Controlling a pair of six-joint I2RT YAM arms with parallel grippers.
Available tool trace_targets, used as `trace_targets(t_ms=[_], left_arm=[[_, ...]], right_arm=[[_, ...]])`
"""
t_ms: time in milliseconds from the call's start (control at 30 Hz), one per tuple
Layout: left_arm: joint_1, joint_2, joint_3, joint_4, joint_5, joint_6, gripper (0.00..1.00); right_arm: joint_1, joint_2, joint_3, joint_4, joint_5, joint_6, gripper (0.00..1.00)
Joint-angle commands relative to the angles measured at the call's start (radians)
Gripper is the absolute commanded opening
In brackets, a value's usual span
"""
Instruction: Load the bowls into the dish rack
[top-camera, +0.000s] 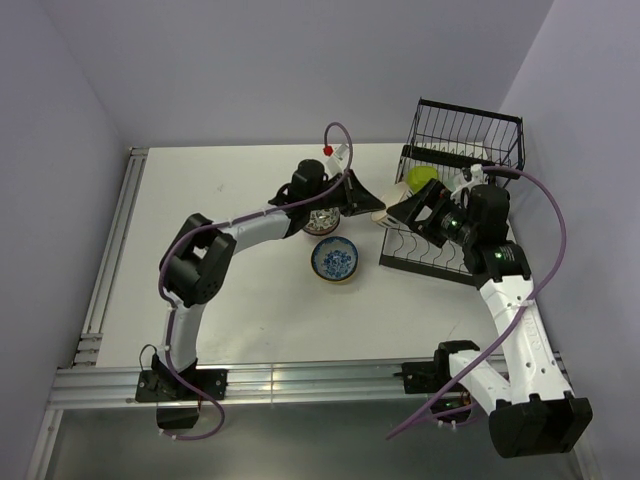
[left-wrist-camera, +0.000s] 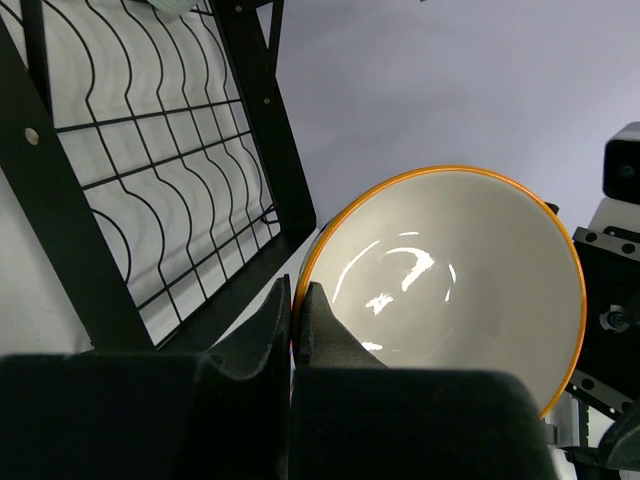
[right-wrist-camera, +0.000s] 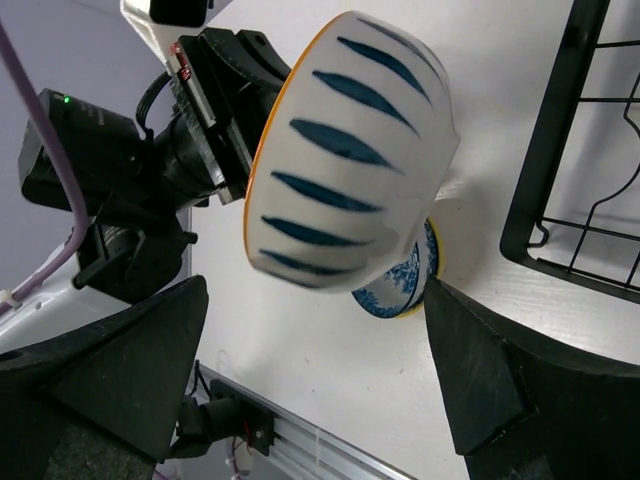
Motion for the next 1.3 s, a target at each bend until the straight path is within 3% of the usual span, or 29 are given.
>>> trace_targets(t_ms=[0, 433, 667, 900, 1000, 1100, 1200, 1267], left_arm=[[-0.022, -0.017, 0.053, 0.097, 0.016, -0.035, 0.00], [-0.041, -0.005, 0.041, 0.118, 0.019, -0.051, 0.00], [-0.043, 0.007, 0.050, 0.138, 0.022, -0.073, 0.00], [-0.049, 0.010, 0.036, 0.146, 0.021, -0.075, 0.00], [-0.055, 0.013, 0.033, 0.141, 0.018, -0.072, 0.00], [-0.061, 0.018, 0.041, 0.135, 0.015, -0.069, 0.00], [-0.065, 0.024, 0.048, 0.114, 0.005, -0.057, 0.00], [-0.063, 0.027, 0.056, 0.091, -0.007, -0.037, 0.00]], right_arm=[[-0.008, 0.013, 0.028, 0.041, 0.018, 0.021, 0.95], [-0.018, 0.022, 0.004, 0.086, 0.023, 0.018, 0.76], [-0.018, 0.037, 0.008, 0.061, 0.050, -0.013, 0.84], [-0.018, 0.013, -0.012, 0.089, 0.096, -0.027, 0.82], [-0.020, 0.006, -0.022, 0.107, 0.092, -0.021, 0.76], [-0.020, -0.001, -0.032, 0.124, 0.084, -0.018, 0.56], [-0.020, -0.003, -0.029, 0.120, 0.084, -0.028, 0.13], [-0.023, -0.001, -0.018, 0.104, 0.092, -0.031, 0.00]])
